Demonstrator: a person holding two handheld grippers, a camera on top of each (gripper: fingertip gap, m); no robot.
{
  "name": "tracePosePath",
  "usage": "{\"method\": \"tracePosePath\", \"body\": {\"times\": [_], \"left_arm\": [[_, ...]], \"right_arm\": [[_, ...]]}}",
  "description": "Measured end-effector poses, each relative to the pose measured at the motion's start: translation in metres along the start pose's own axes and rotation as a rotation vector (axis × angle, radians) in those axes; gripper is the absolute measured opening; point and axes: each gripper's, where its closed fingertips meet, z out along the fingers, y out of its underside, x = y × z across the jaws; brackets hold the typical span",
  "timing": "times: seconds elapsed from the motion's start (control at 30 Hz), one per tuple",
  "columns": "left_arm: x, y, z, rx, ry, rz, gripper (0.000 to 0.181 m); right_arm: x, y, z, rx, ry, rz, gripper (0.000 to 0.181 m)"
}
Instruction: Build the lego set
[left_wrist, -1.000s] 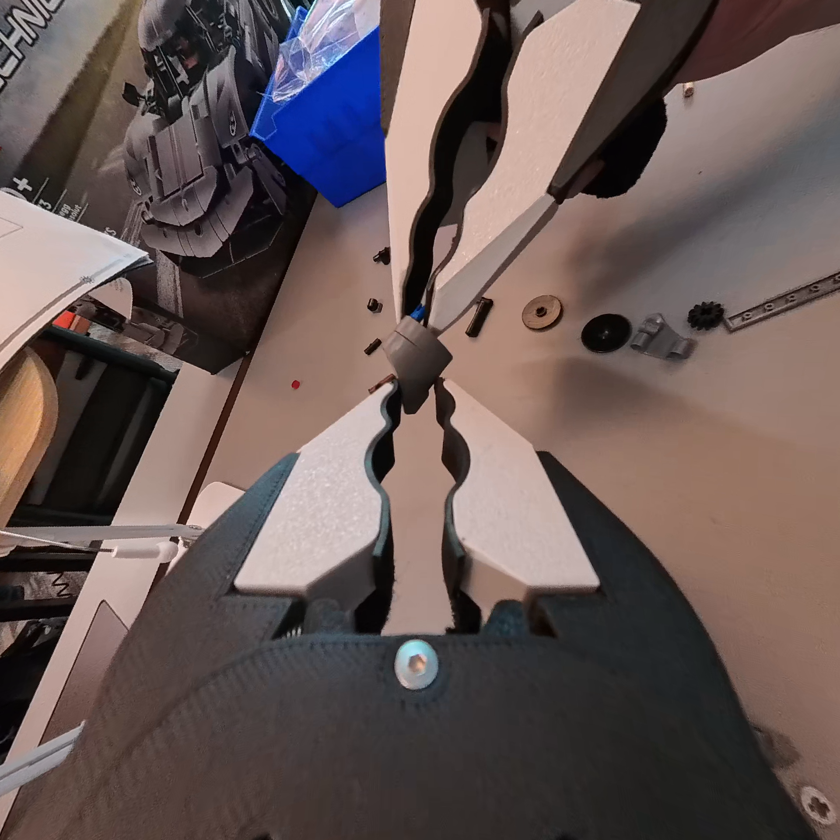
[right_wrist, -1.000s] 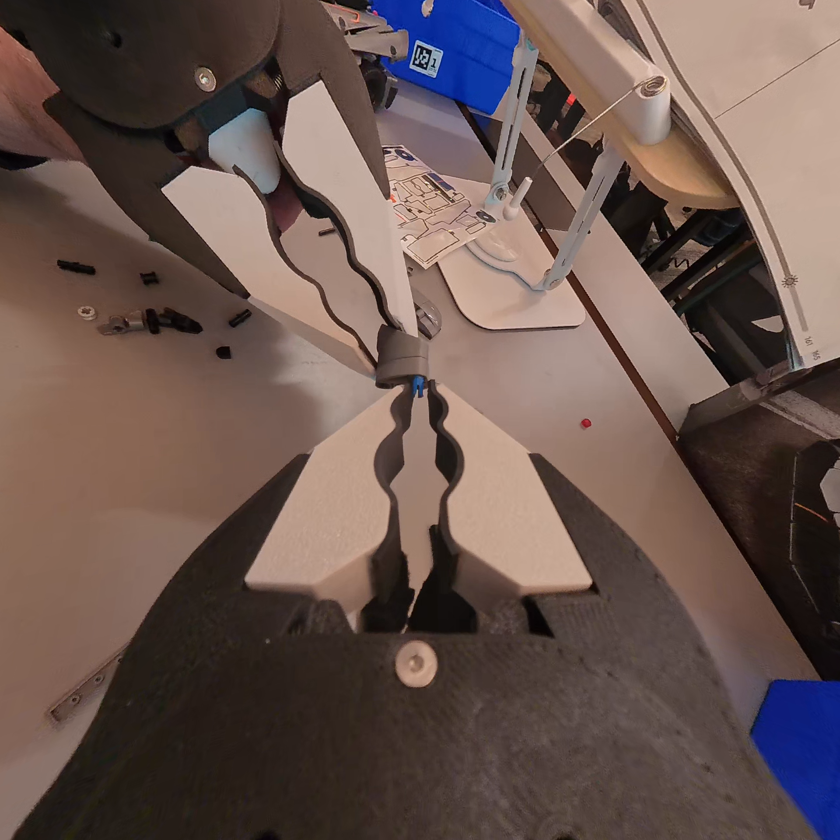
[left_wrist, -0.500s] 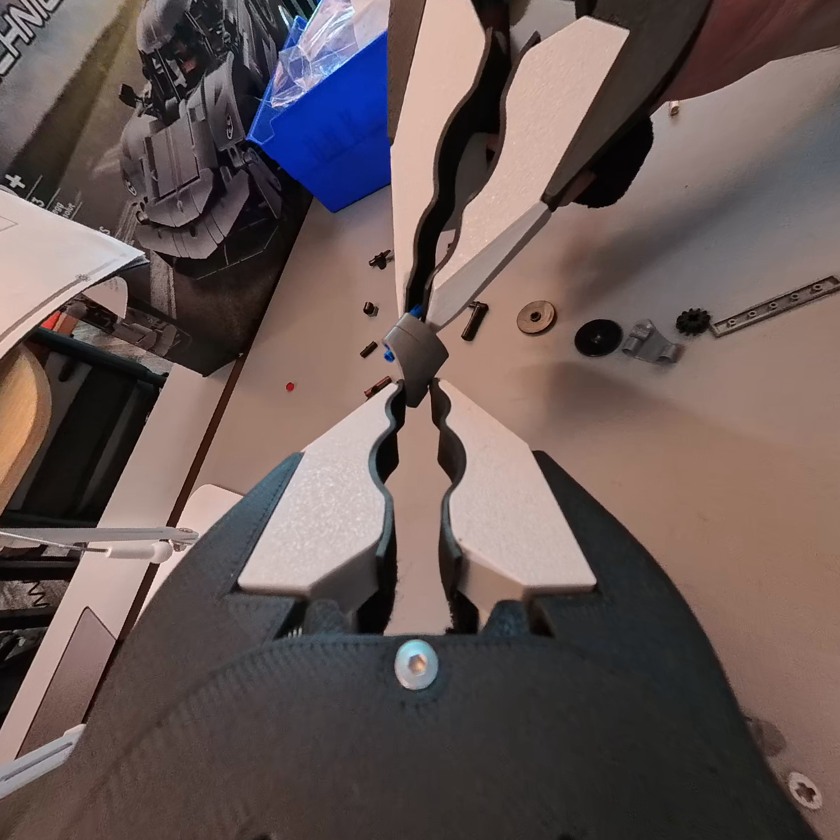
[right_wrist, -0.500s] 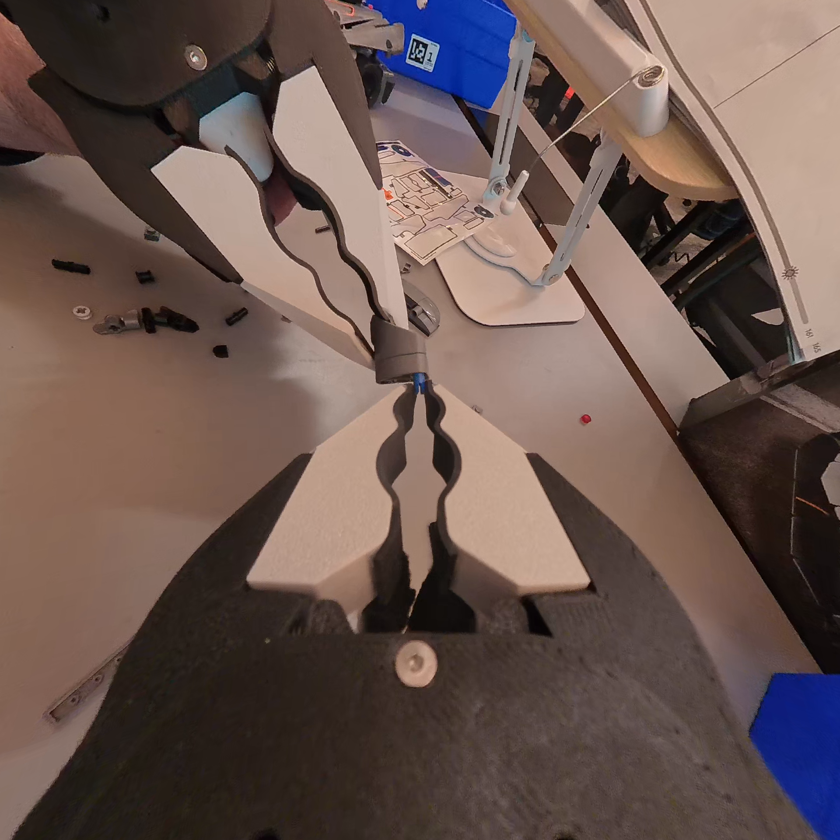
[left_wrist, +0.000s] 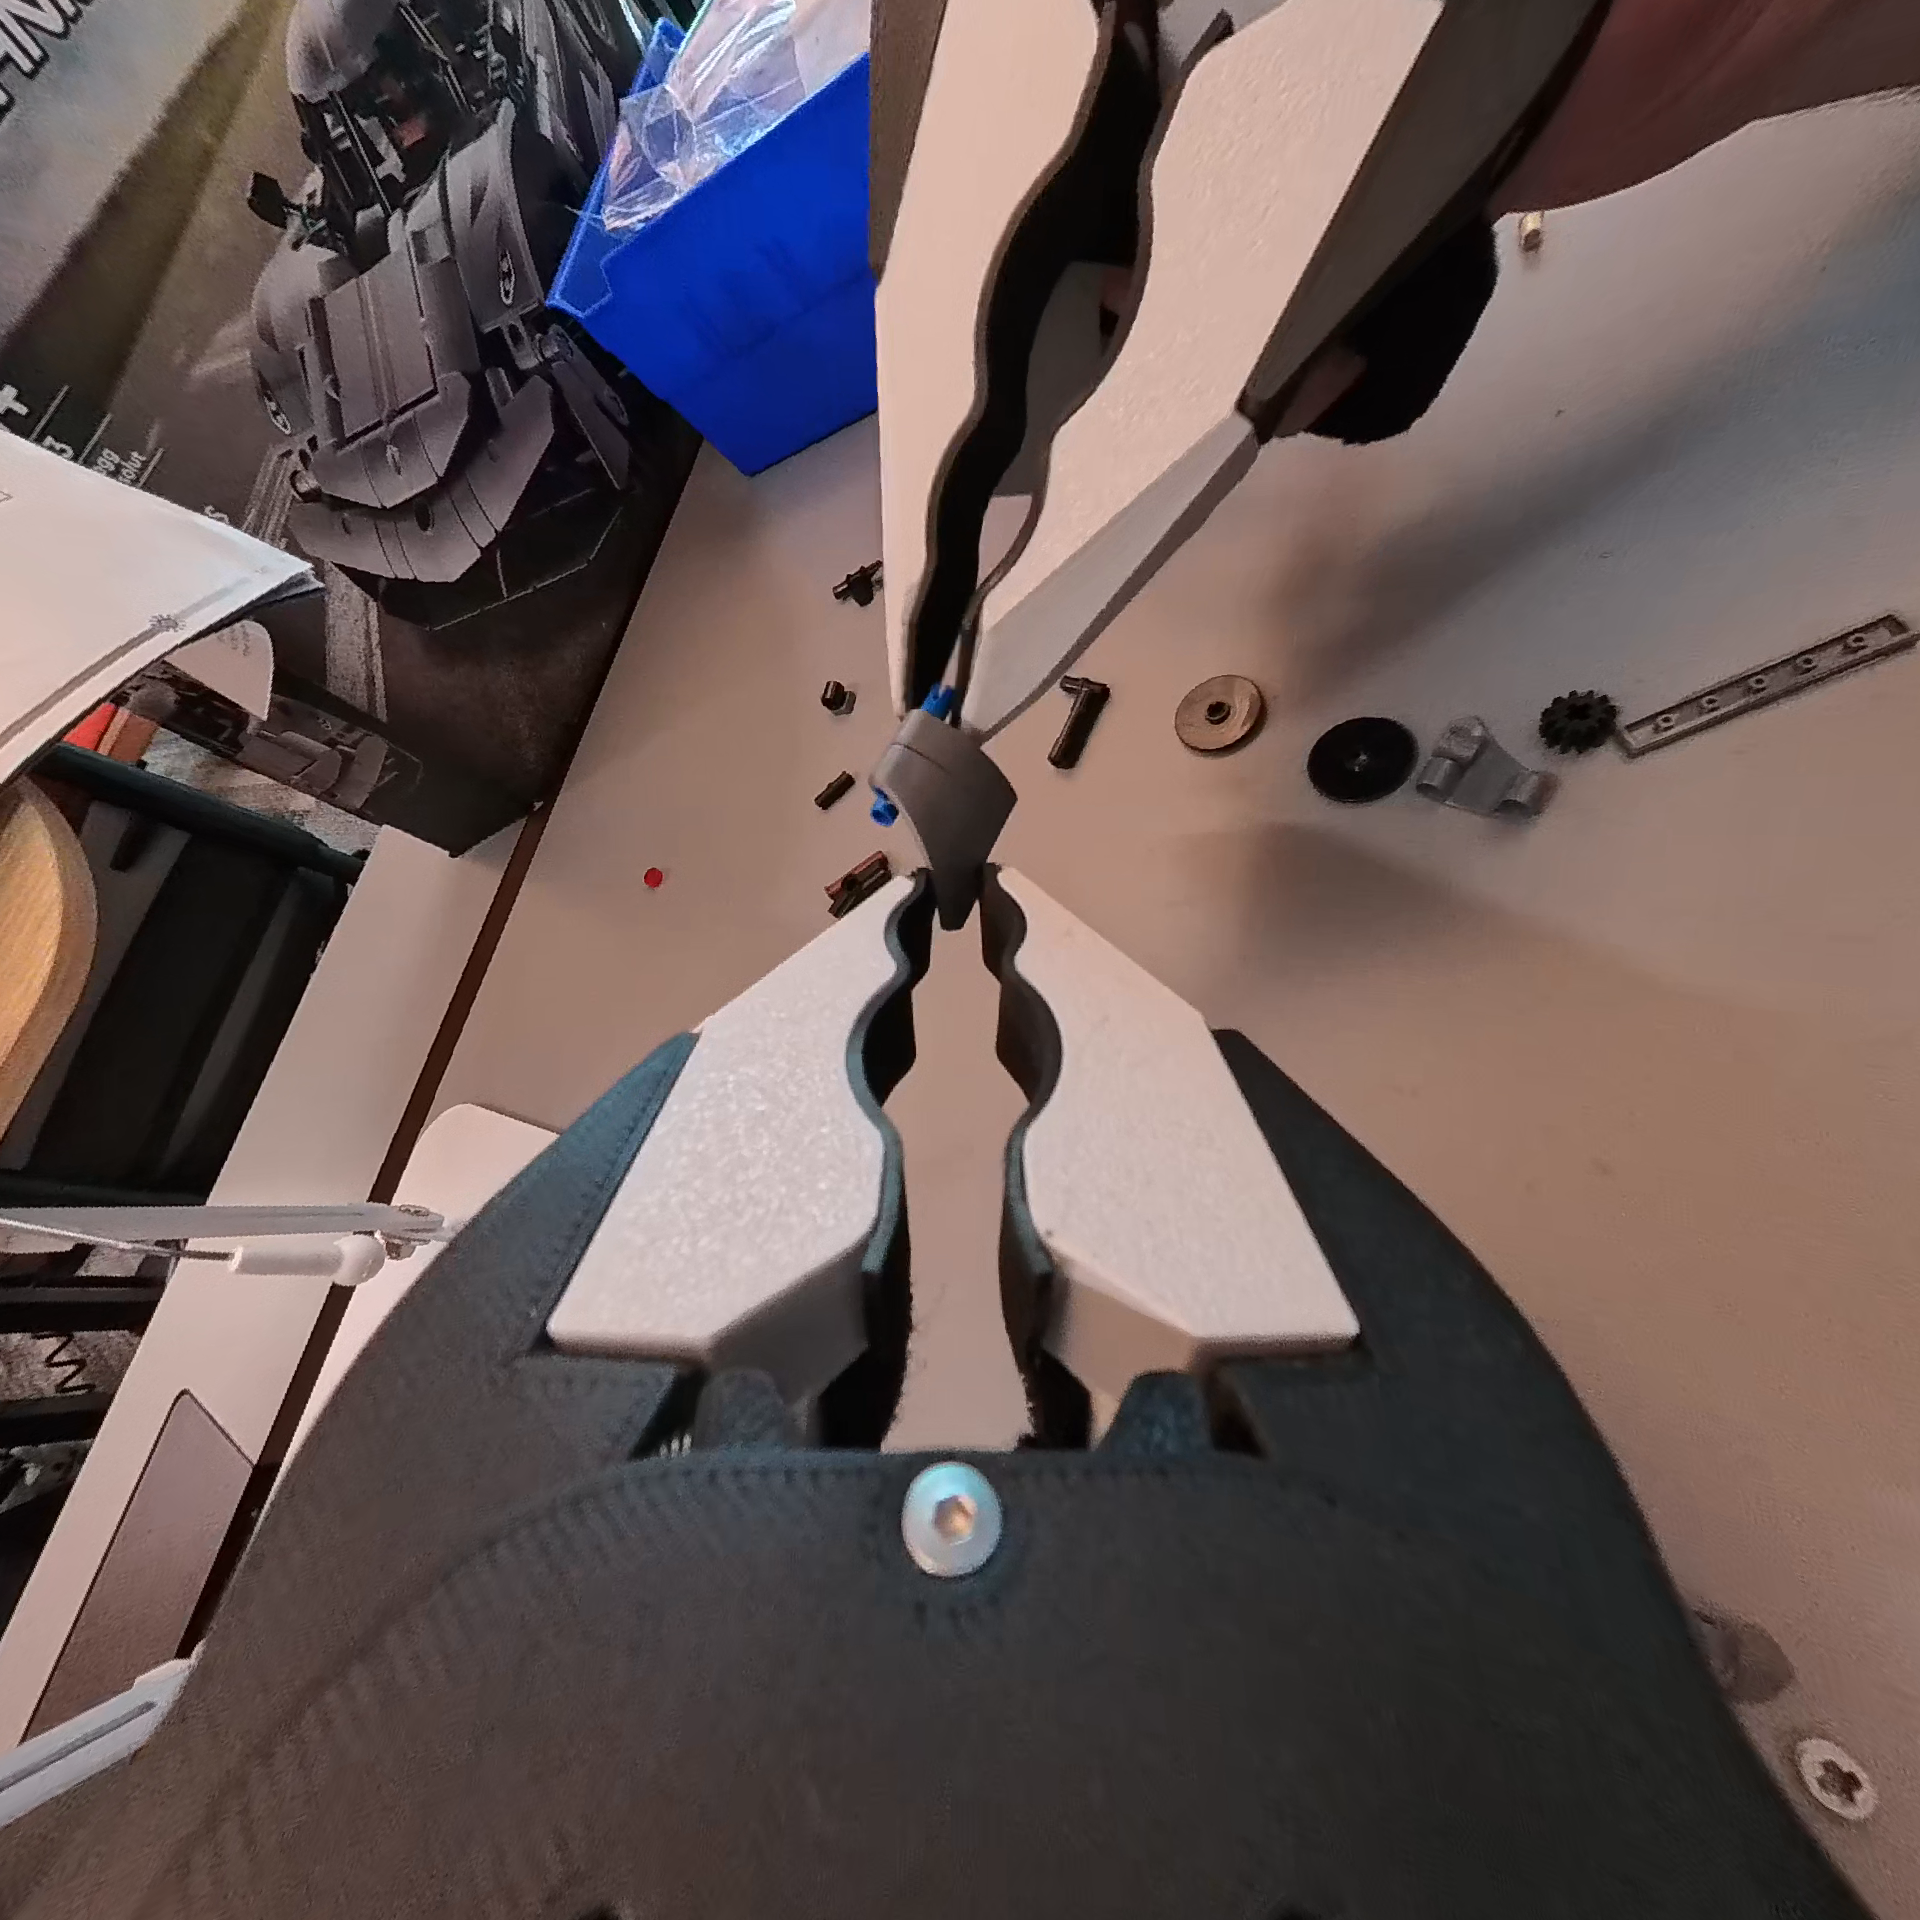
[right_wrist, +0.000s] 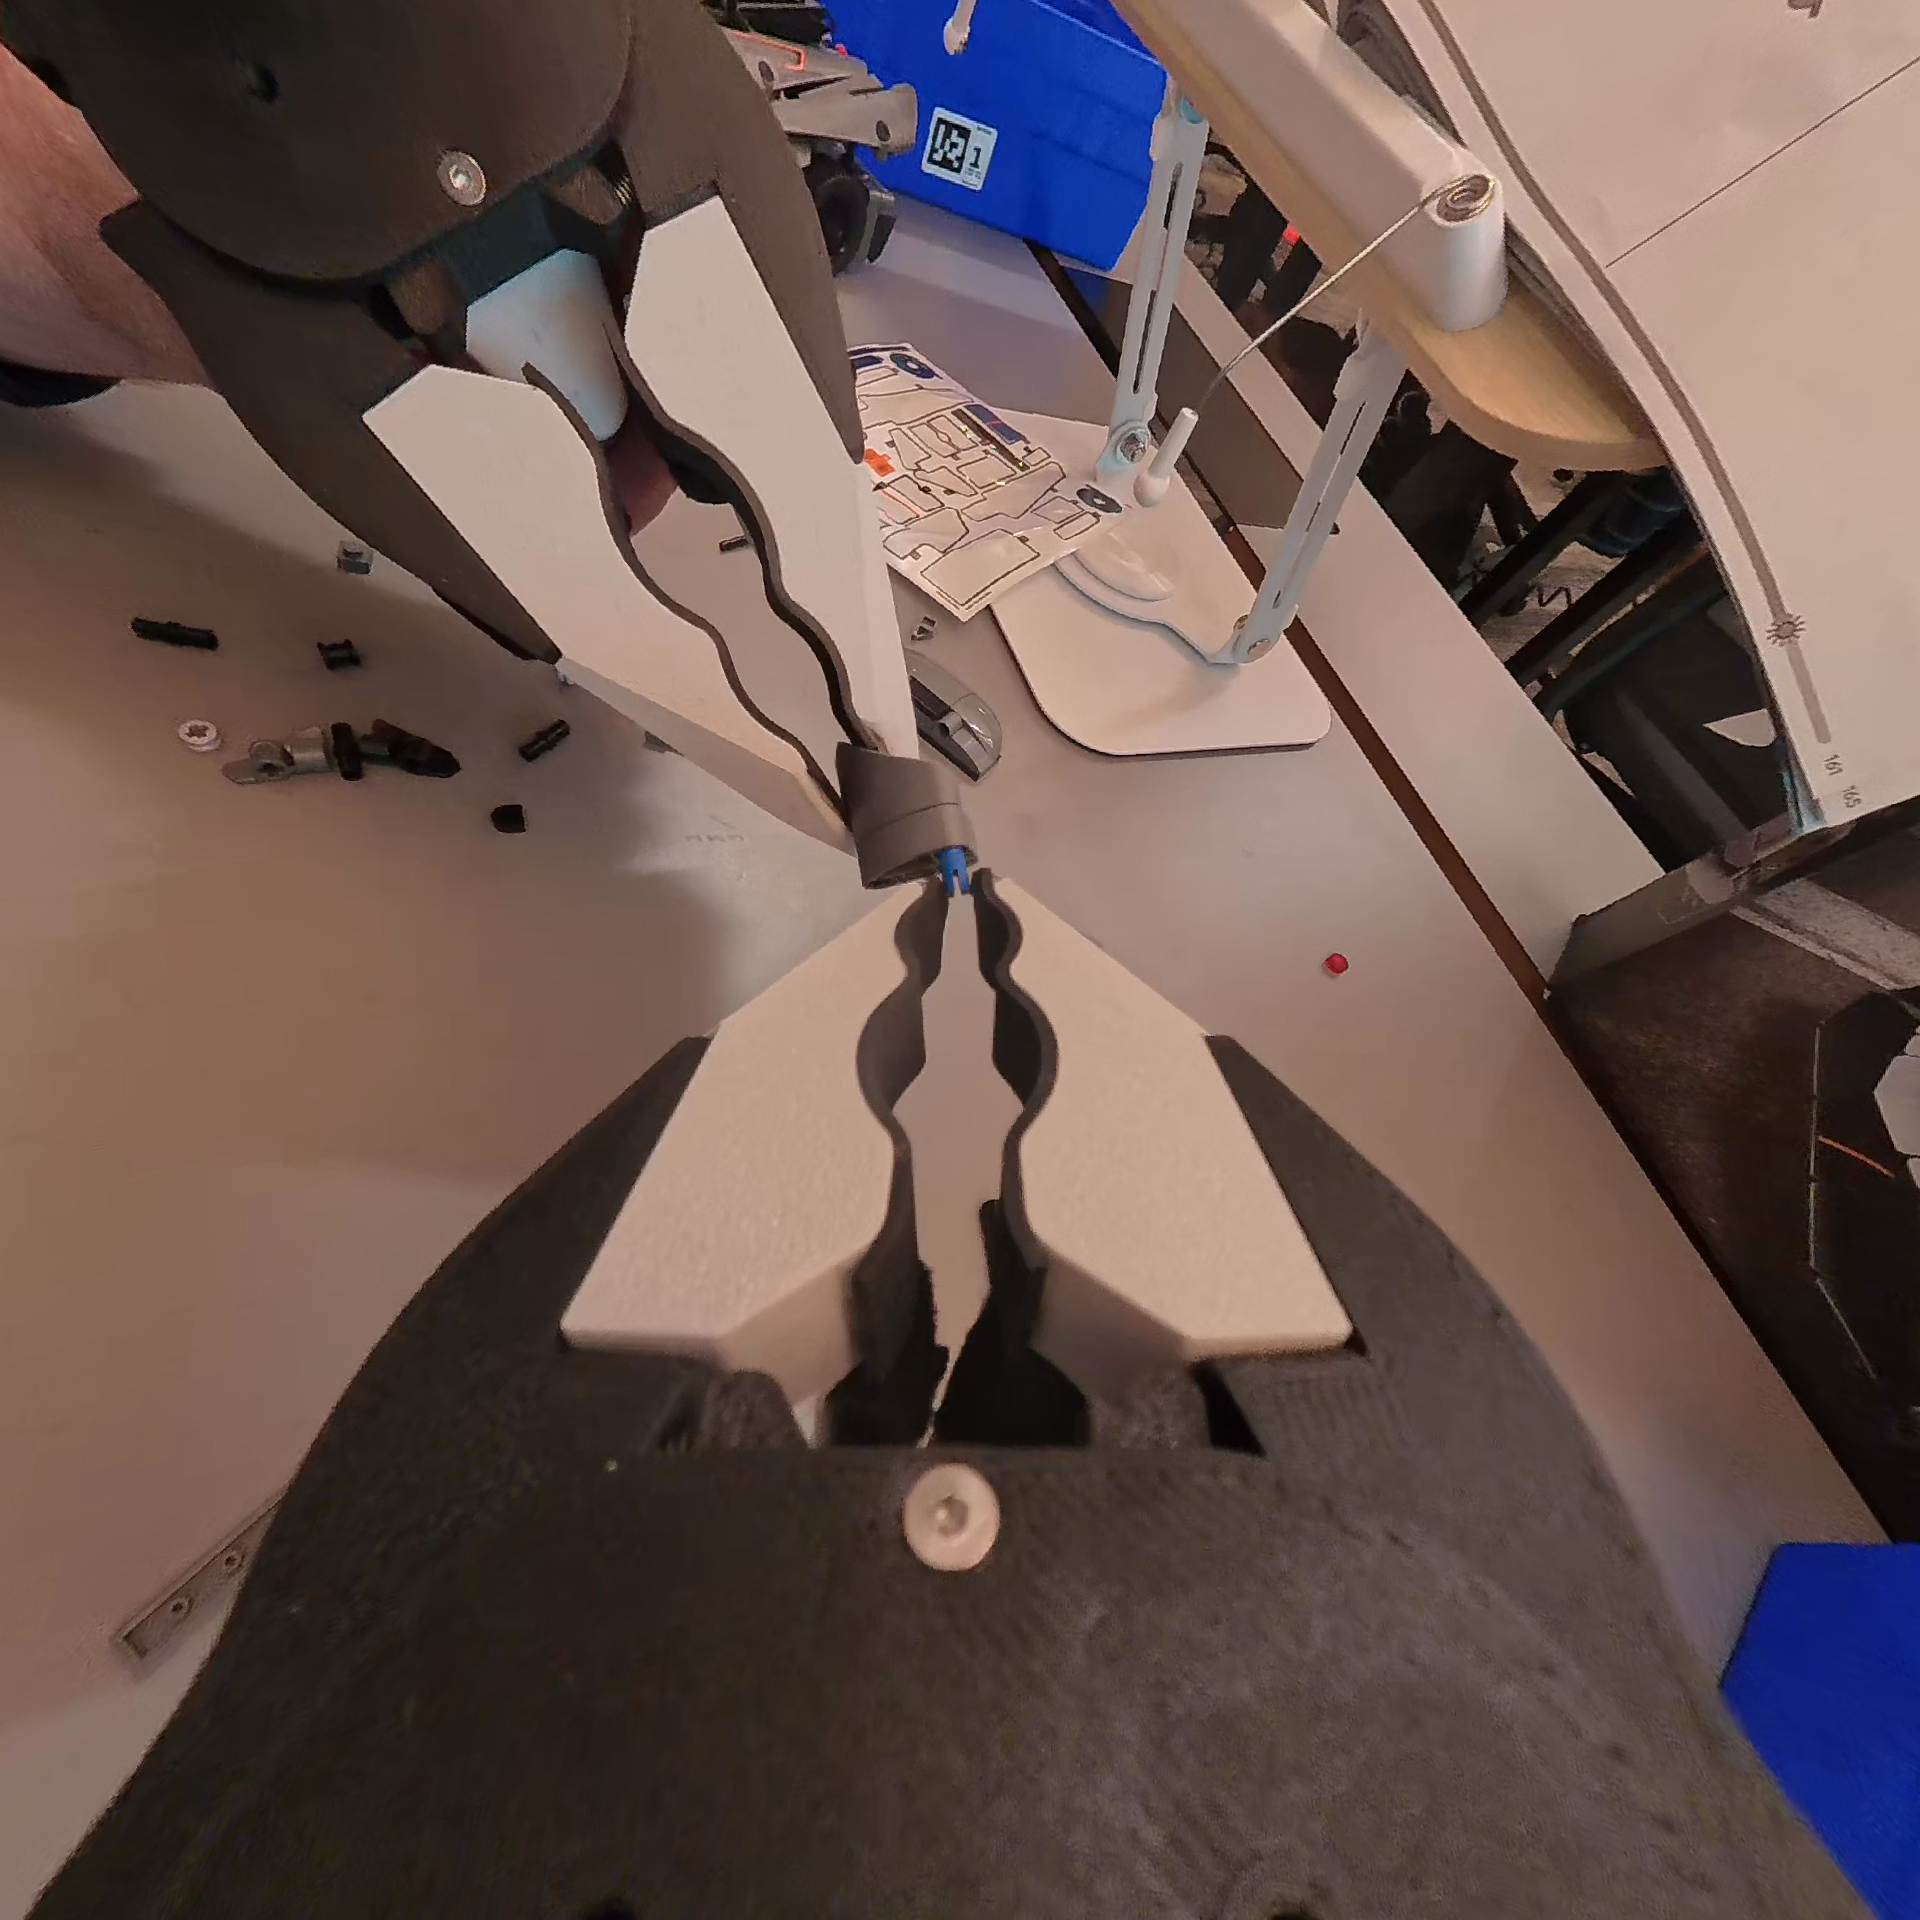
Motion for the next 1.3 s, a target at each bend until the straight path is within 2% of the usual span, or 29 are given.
{"method": "tracePosePath", "body": {"times": [1.3], "left_arm": [[-0.01,0.0,-0.006,0.04,0.006,-0.083,0.006]], "right_arm": [[0.013,0.002,-0.003,0.009,0.033,0.072,0.013]]}}
